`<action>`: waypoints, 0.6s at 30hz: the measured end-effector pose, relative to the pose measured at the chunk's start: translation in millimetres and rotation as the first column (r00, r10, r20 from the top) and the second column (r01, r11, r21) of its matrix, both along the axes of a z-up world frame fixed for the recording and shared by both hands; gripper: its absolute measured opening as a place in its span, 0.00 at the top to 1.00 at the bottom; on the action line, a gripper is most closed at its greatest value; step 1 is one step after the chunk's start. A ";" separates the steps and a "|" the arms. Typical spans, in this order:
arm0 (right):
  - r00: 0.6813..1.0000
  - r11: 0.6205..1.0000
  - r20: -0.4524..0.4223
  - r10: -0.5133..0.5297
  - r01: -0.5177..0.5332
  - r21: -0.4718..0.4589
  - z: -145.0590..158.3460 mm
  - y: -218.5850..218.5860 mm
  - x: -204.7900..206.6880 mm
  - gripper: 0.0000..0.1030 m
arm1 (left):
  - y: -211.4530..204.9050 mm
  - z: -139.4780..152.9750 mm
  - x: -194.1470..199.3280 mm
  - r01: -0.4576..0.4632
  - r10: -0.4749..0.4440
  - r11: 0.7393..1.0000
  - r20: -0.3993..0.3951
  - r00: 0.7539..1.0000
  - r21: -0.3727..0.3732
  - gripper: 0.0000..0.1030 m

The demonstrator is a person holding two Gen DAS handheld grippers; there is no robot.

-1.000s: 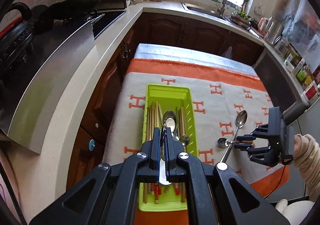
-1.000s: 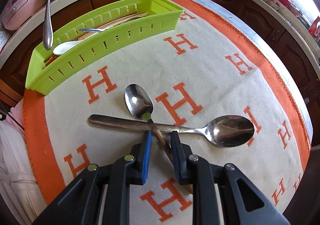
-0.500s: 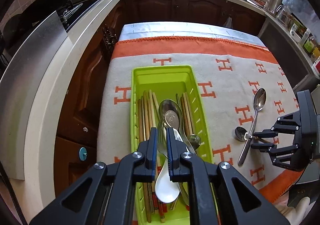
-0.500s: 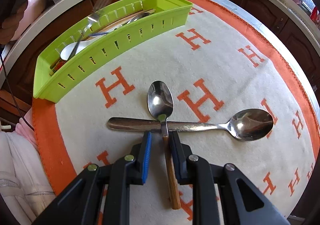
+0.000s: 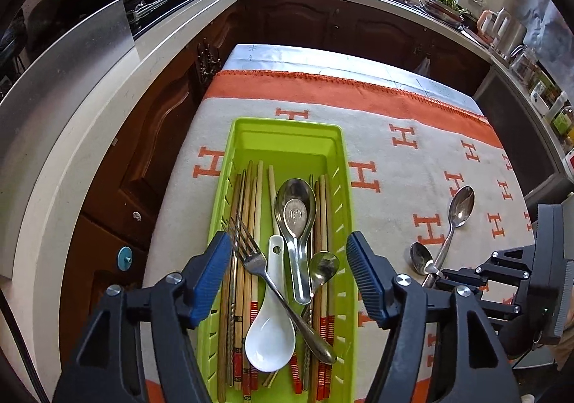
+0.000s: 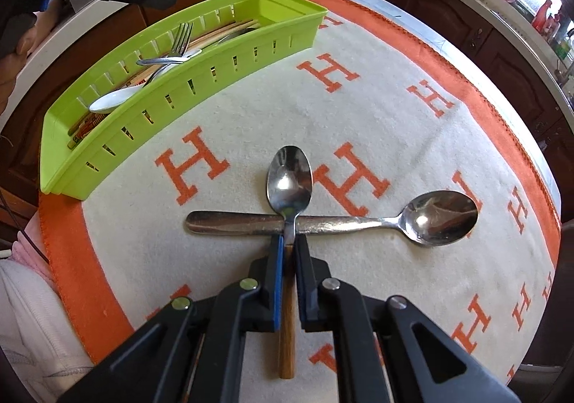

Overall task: Organize utensils
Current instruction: 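Place the fork in the green tray with the left tool while the right tool grasps the wooden-handled knife, then lower the wooden-handled knife into the green tray and open the right tool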

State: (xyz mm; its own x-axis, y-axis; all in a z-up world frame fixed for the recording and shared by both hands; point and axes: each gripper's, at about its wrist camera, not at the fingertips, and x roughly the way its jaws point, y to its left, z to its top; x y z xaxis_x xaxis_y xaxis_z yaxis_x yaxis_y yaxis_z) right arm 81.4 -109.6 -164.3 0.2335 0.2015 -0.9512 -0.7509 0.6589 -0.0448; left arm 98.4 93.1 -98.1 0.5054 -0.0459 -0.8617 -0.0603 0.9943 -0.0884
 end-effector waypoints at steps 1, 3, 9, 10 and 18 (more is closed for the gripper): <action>1.000 1.000 0.000 -0.010 0.010 0.000 0.6 -0.4 -1.0 0.94 | -0.7 1.2 -2.3 -0.003 0.003 1.000 0.004 1.000 0.006 0.35; 0.999 0.999 -0.005 -0.039 0.039 0.012 3.7 -2.5 -7.1 0.94 | -2.1 4.2 -7.3 -0.009 0.009 1.000 0.014 1.000 0.009 0.33; 0.979 0.973 -0.079 -0.186 0.194 0.122 18.8 -13.3 -7.7 0.94 | -3.5 12.4 -21.0 -0.024 0.024 1.000 0.045 0.999 0.012 0.32; 0.973 0.963 -0.096 -0.208 0.221 0.152 23.8 -16.0 -8.1 0.94 | -3.9 13.2 -23.3 -0.025 0.025 1.000 0.047 0.999 0.015 0.32; 0.932 0.882 -0.191 -0.307 0.354 0.309 62.5 -11.9 -12.7 0.94 | 9.5 19.6 -44.7 -0.069 0.067 0.998 0.084 0.994 0.017 0.28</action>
State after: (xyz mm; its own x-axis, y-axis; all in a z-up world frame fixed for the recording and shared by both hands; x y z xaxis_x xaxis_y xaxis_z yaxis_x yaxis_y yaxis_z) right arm 68.7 -121.5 -101.8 0.2190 0.4448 -0.8684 -0.4697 0.8282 0.3058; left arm 53.7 102.6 -78.5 0.5766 0.0075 -0.8170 -0.1208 0.9897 -0.0762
